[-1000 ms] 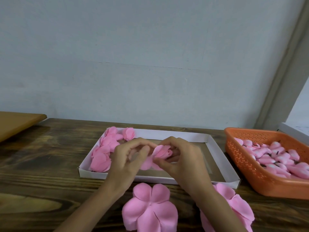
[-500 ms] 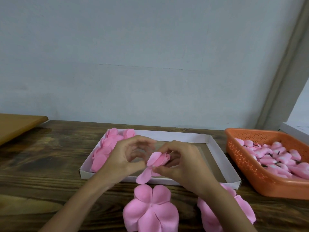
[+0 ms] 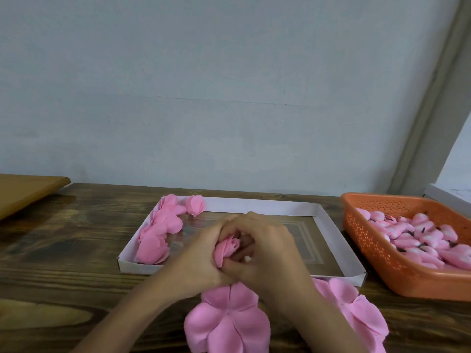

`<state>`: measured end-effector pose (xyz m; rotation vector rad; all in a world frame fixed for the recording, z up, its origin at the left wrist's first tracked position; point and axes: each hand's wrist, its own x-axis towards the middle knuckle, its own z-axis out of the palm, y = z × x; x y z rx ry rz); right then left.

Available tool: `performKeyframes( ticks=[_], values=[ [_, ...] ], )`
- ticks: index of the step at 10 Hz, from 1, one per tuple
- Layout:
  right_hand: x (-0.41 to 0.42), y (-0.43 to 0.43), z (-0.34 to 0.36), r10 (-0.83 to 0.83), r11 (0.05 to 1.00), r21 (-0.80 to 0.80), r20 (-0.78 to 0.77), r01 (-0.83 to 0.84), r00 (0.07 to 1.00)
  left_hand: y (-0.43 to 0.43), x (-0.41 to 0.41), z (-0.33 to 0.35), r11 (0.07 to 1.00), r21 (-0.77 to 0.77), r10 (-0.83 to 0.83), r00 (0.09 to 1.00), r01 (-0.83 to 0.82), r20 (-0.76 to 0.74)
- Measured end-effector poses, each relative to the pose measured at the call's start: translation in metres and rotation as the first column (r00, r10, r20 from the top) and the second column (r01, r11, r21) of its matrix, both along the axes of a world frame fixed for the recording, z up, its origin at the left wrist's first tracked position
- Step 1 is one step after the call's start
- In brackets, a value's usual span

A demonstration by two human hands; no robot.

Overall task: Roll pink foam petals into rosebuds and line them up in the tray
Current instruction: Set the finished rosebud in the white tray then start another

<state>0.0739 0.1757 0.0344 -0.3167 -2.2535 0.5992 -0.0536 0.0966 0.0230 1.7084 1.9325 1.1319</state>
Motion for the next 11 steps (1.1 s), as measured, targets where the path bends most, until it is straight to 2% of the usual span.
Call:
performKeyframes(
  ticks=[1,2,3,4,5,6,7,8,9,11],
  values=[
    [-0.003,-0.005,-0.002,-0.042,0.979,-0.201,-0.083,0.025,0.996,0.015,0.023,-0.005,0.679,-0.495,-0.107,0.593,-0.543,-0.798],
    [-0.005,-0.008,-0.002,-0.078,0.987,-0.151,-0.141,0.056,0.987,0.017,0.015,-0.010,0.872,-0.258,0.358,0.901,-0.416,-0.244],
    [-0.002,-0.009,0.003,-0.118,0.991,0.031,-0.195,0.127,0.974,0.014,-0.014,-0.013,0.956,0.225,0.010,0.782,-0.191,0.623],
    [0.003,0.003,0.004,-0.109,0.988,0.077,-0.252,0.132,0.962,0.019,-0.016,-0.016,0.932,0.250,-0.079,0.527,-0.262,0.846],
    [0.003,0.011,0.002,-0.010,0.985,0.168,-0.169,0.039,0.986,0.019,-0.014,-0.006,0.935,0.151,-0.032,0.347,-0.320,0.937],
    [0.000,0.007,-0.005,0.102,0.953,0.291,-0.038,-0.087,0.994,0.014,-0.015,-0.006,0.965,0.148,-0.114,0.162,-0.216,0.980],
    [-0.003,0.004,-0.006,0.149,0.922,0.365,-0.021,-0.131,0.989,0.009,-0.015,-0.004,0.978,0.133,-0.120,0.091,-0.161,0.989],
    [-0.003,0.002,-0.008,0.181,0.903,0.388,0.050,-0.186,0.982,0.008,-0.012,0.001,0.973,0.102,-0.096,0.041,-0.207,0.995],
    [-0.006,-0.002,-0.013,0.111,0.888,0.435,0.113,-0.150,0.987,0.008,-0.013,0.001,0.961,0.092,-0.096,-0.002,-0.261,0.995],
    [-0.011,-0.007,-0.019,0.013,0.859,0.511,0.026,-0.024,1.000,0.007,-0.013,-0.003,0.966,0.054,-0.026,0.113,-0.253,0.993]
  ],
)
